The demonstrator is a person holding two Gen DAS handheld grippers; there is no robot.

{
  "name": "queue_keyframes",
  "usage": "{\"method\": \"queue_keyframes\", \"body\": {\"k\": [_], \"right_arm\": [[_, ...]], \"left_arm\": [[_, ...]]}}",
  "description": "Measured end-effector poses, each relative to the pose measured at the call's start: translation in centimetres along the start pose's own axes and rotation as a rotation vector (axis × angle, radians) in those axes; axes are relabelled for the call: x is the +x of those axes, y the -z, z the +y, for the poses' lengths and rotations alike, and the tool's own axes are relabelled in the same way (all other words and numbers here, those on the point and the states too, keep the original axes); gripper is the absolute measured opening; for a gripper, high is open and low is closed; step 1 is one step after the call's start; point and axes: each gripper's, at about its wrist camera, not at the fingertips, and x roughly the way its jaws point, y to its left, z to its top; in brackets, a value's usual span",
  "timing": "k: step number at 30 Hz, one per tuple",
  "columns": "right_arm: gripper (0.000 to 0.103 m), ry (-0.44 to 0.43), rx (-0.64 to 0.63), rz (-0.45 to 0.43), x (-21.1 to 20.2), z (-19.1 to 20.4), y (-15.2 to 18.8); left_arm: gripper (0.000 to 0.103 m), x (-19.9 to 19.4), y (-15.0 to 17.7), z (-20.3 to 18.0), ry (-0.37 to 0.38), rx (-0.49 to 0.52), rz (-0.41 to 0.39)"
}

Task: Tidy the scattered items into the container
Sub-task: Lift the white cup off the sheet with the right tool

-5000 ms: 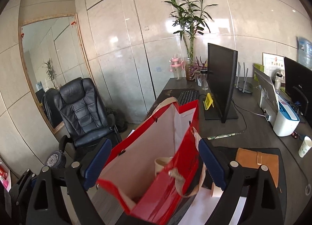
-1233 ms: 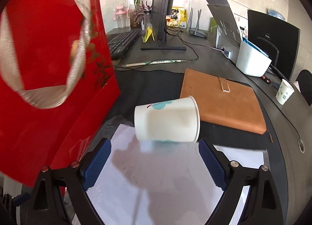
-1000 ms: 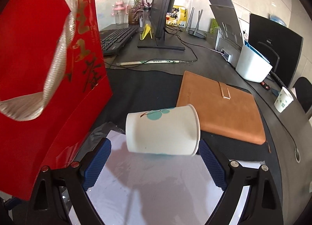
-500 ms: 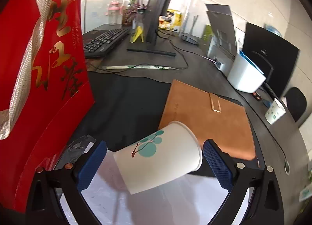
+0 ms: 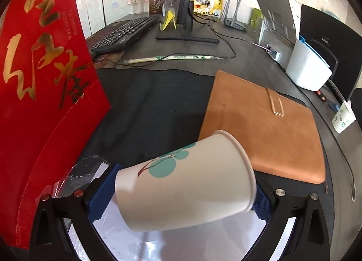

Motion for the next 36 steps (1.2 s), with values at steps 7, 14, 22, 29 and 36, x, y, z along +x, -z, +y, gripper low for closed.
{"method": "queue_keyframes", "body": {"k": [7,14,22,29,36], "right_arm": [[0.097,-0.058,0.04,-0.062,-1.7,-0.1,0.4],[0.097,-0.083,0.084,-0.106,-5.5,0.0,1.8],[0.097,-0.097,0.066,-0.135,-9.2,0.9,3.2],[0.097,-0.105,0.082,-0.149,-11.6,1.3,4.7],[0.097,-0.134,0.083,-0.174,-15.2,1.7,6.7]], "left_arm": [[0.103,-0.1,0.2,-0.4,-0.012,0.009,0.004],[0.103,-0.3,0.4,-0.5,-0.009,0.007,0.003],[0.103,-0.4,0.6,-0.7,-0.011,0.009,0.004],[0.103,-0.6,0.7,-0.5,0.01,-0.006,-0.004],[0.103,-0.8,0.9,-0.7,0.005,-0.001,-0.002]]}}
